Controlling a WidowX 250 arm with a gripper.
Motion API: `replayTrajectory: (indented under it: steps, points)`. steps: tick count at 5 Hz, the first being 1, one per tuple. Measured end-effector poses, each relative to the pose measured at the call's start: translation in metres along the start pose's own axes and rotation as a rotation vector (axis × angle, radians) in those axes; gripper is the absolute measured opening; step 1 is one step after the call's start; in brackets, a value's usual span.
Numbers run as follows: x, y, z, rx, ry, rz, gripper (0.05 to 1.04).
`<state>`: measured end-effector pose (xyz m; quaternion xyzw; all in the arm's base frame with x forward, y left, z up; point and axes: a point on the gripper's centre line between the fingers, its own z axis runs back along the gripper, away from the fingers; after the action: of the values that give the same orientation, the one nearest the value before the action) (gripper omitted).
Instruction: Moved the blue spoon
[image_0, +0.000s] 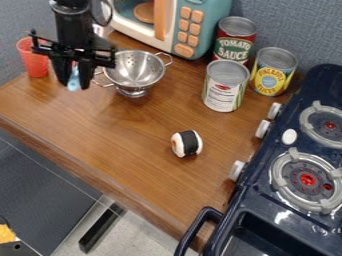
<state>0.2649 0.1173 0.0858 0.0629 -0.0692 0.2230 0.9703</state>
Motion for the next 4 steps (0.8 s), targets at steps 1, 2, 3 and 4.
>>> replayTrajectory:
  steps: [1, 2, 3, 4]
  points:
    - [0.0, 0.001, -0.009, 0.023, 0.061, 0.023, 0.325]
    - [0.005, 0.01, -0.026, 0.088, 0.175, 0.163, 0.325]
    - [0.008, 0.03, -0.039, 0.145, 0.31, 0.381, 0.325]
    - [0.009, 0.042, -0.035, 0.2, 0.378, 0.561, 0.325]
